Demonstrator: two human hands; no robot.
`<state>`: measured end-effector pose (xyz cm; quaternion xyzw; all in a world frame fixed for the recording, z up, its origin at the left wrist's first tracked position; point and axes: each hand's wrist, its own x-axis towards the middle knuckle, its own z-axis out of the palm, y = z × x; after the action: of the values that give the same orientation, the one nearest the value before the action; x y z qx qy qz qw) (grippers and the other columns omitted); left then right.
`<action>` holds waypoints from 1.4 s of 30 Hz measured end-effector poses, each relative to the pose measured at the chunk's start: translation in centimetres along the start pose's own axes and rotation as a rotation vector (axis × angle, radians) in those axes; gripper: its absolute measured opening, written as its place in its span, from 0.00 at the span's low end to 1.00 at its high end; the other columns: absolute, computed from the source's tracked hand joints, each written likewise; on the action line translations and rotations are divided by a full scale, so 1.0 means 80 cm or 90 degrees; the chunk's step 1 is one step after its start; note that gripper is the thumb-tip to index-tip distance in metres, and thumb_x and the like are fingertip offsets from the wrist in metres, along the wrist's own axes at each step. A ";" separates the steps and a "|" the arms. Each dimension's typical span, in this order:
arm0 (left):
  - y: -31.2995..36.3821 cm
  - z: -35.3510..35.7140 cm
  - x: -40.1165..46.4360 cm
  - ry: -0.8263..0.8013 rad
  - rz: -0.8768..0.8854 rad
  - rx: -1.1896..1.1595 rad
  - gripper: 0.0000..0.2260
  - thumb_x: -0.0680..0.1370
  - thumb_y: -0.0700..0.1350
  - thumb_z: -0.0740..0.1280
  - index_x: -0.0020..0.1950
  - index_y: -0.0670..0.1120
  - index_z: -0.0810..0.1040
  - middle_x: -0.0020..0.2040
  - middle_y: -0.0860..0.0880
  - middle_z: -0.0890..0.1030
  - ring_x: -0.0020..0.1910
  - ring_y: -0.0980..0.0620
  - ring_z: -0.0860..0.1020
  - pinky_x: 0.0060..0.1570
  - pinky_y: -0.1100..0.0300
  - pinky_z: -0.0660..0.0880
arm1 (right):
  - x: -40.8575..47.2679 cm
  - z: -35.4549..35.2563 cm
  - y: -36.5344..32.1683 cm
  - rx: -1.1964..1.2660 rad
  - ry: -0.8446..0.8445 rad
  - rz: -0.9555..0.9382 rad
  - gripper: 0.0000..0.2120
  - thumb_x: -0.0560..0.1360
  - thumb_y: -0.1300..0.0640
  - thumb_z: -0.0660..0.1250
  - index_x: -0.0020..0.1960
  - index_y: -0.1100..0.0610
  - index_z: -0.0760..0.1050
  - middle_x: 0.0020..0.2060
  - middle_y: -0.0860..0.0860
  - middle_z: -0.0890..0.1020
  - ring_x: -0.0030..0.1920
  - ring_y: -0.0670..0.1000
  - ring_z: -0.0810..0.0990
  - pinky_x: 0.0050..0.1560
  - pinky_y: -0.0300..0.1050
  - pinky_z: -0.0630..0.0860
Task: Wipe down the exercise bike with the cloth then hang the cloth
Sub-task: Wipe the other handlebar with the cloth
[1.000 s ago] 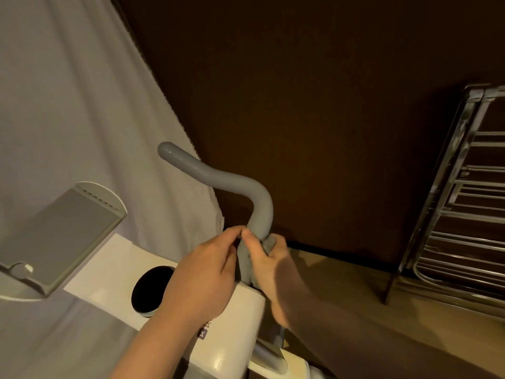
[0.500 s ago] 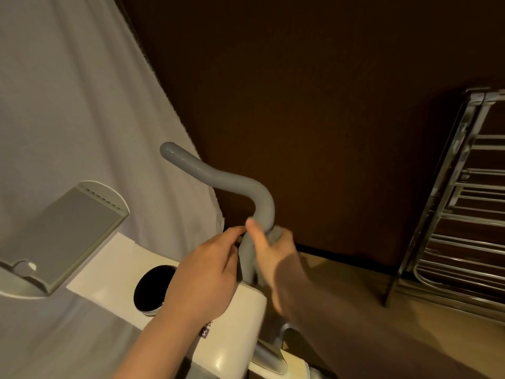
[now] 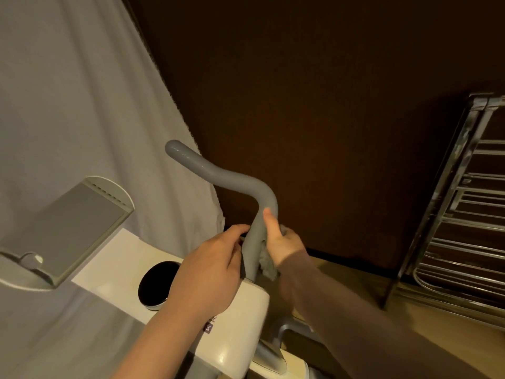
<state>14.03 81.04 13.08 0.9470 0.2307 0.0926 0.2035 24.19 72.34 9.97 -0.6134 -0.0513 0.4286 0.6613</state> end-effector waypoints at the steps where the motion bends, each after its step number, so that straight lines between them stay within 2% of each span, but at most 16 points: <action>1: 0.000 -0.001 -0.002 0.002 0.003 0.004 0.17 0.83 0.48 0.55 0.71 0.62 0.65 0.48 0.63 0.75 0.43 0.62 0.74 0.36 0.70 0.68 | -0.008 0.008 0.000 -0.005 -0.011 -0.004 0.22 0.75 0.37 0.61 0.56 0.54 0.69 0.48 0.52 0.76 0.48 0.51 0.76 0.48 0.45 0.72; 4: -0.001 -0.002 0.000 0.016 0.008 0.000 0.18 0.82 0.47 0.55 0.71 0.61 0.66 0.55 0.63 0.76 0.47 0.63 0.74 0.43 0.71 0.70 | -0.020 0.012 0.023 -0.032 -0.055 0.038 0.22 0.71 0.34 0.63 0.50 0.52 0.73 0.42 0.51 0.81 0.41 0.49 0.80 0.40 0.43 0.77; 6: 0.000 -0.002 0.001 0.045 0.016 -0.004 0.18 0.82 0.45 0.56 0.70 0.58 0.69 0.60 0.62 0.74 0.52 0.64 0.72 0.49 0.71 0.70 | -0.018 -0.002 0.022 -0.054 -0.003 0.015 0.17 0.75 0.38 0.62 0.50 0.51 0.73 0.39 0.49 0.79 0.37 0.46 0.77 0.35 0.39 0.72; 9: 0.003 -0.004 -0.005 0.135 -0.005 0.056 0.16 0.80 0.42 0.59 0.66 0.55 0.74 0.59 0.59 0.76 0.52 0.59 0.75 0.50 0.65 0.72 | -0.006 -0.016 0.009 -0.017 0.099 -0.128 0.13 0.76 0.43 0.64 0.58 0.47 0.72 0.43 0.48 0.80 0.40 0.47 0.80 0.37 0.40 0.75; 11: 0.004 -0.005 -0.008 0.175 -0.048 0.122 0.13 0.79 0.43 0.61 0.61 0.53 0.78 0.54 0.54 0.81 0.45 0.52 0.79 0.43 0.59 0.74 | 0.000 -0.016 0.000 -0.063 0.139 -0.278 0.15 0.75 0.41 0.65 0.60 0.43 0.72 0.47 0.46 0.80 0.46 0.48 0.81 0.41 0.42 0.78; 14: 0.006 -0.013 -0.013 0.160 -0.085 0.208 0.09 0.77 0.45 0.62 0.51 0.53 0.81 0.42 0.53 0.82 0.37 0.49 0.78 0.35 0.59 0.64 | 0.009 -0.017 -0.025 -0.188 0.174 -0.465 0.19 0.73 0.34 0.63 0.61 0.39 0.70 0.52 0.44 0.78 0.54 0.47 0.78 0.51 0.50 0.80; 17: 0.002 -0.030 -0.015 0.137 -0.116 0.195 0.11 0.79 0.48 0.58 0.53 0.56 0.79 0.48 0.55 0.82 0.45 0.52 0.79 0.40 0.60 0.61 | 0.020 -0.009 -0.048 -0.406 0.056 -0.568 0.19 0.76 0.40 0.62 0.63 0.46 0.72 0.56 0.42 0.77 0.59 0.41 0.73 0.64 0.44 0.70; 20: -0.014 -0.036 -0.012 0.099 -0.116 0.147 0.10 0.78 0.50 0.58 0.50 0.55 0.79 0.47 0.55 0.82 0.46 0.52 0.78 0.41 0.59 0.68 | 0.035 -0.006 -0.042 -0.654 -0.079 -0.624 0.21 0.76 0.36 0.58 0.57 0.50 0.77 0.53 0.44 0.80 0.57 0.43 0.75 0.73 0.45 0.58; 21: -0.020 -0.034 -0.012 0.085 -0.105 0.141 0.10 0.77 0.52 0.58 0.46 0.54 0.79 0.44 0.54 0.82 0.43 0.53 0.77 0.40 0.60 0.69 | 0.035 -0.005 -0.038 -0.685 -0.120 -0.624 0.22 0.76 0.36 0.56 0.54 0.51 0.78 0.50 0.44 0.81 0.55 0.44 0.77 0.71 0.48 0.62; 23: -0.026 -0.026 -0.012 0.074 -0.049 0.179 0.16 0.75 0.55 0.53 0.39 0.51 0.78 0.37 0.52 0.79 0.36 0.53 0.75 0.39 0.63 0.65 | 0.038 -0.008 -0.043 -0.728 -0.205 -0.622 0.23 0.78 0.38 0.53 0.51 0.51 0.80 0.46 0.45 0.81 0.50 0.45 0.78 0.57 0.52 0.73; 25: -0.029 -0.017 -0.011 0.076 0.009 0.231 0.22 0.73 0.56 0.46 0.36 0.49 0.76 0.34 0.50 0.77 0.33 0.51 0.74 0.47 0.61 0.65 | 0.052 -0.014 -0.064 -0.792 -0.279 -0.631 0.21 0.80 0.41 0.52 0.52 0.49 0.81 0.46 0.45 0.82 0.48 0.44 0.80 0.47 0.53 0.76; 28: -0.032 -0.014 -0.012 0.068 0.024 0.241 0.21 0.73 0.55 0.47 0.34 0.48 0.74 0.32 0.49 0.76 0.31 0.50 0.72 0.51 0.56 0.70 | 0.068 -0.010 -0.087 -0.832 -0.262 -0.687 0.21 0.80 0.41 0.52 0.49 0.49 0.82 0.43 0.45 0.82 0.44 0.44 0.80 0.42 0.53 0.77; 30: -0.030 -0.014 -0.012 0.036 0.038 0.234 0.21 0.74 0.57 0.48 0.34 0.48 0.74 0.32 0.49 0.75 0.30 0.51 0.72 0.49 0.55 0.71 | 0.066 -0.008 -0.079 -0.830 -0.280 -0.687 0.20 0.80 0.42 0.52 0.46 0.48 0.81 0.42 0.43 0.81 0.43 0.43 0.80 0.41 0.52 0.76; 33: -0.029 -0.017 -0.012 0.004 0.063 0.250 0.24 0.74 0.62 0.46 0.37 0.51 0.76 0.34 0.50 0.76 0.32 0.53 0.73 0.51 0.53 0.71 | 0.067 -0.010 -0.082 -0.852 -0.371 -0.663 0.17 0.81 0.42 0.53 0.48 0.43 0.80 0.45 0.41 0.81 0.46 0.42 0.80 0.44 0.49 0.77; 37: -0.028 -0.018 -0.013 -0.032 0.068 0.265 0.28 0.74 0.69 0.44 0.42 0.53 0.77 0.36 0.51 0.76 0.34 0.53 0.73 0.48 0.52 0.73 | 0.073 -0.006 -0.088 -0.865 -0.311 -0.683 0.22 0.80 0.41 0.51 0.46 0.47 0.81 0.44 0.43 0.82 0.45 0.42 0.80 0.44 0.52 0.77; 42: -0.031 -0.015 -0.012 -0.013 0.072 0.238 0.31 0.72 0.75 0.44 0.39 0.53 0.75 0.34 0.52 0.76 0.33 0.54 0.74 0.46 0.50 0.76 | 0.067 -0.007 -0.094 -0.887 -0.442 -0.641 0.16 0.81 0.47 0.55 0.51 0.46 0.82 0.49 0.41 0.82 0.51 0.40 0.79 0.50 0.46 0.76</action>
<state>11.90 83.00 12.99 0.9806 0.1884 0.0497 0.0207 31.72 76.21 13.83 -0.6152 -0.7529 0.1230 0.1988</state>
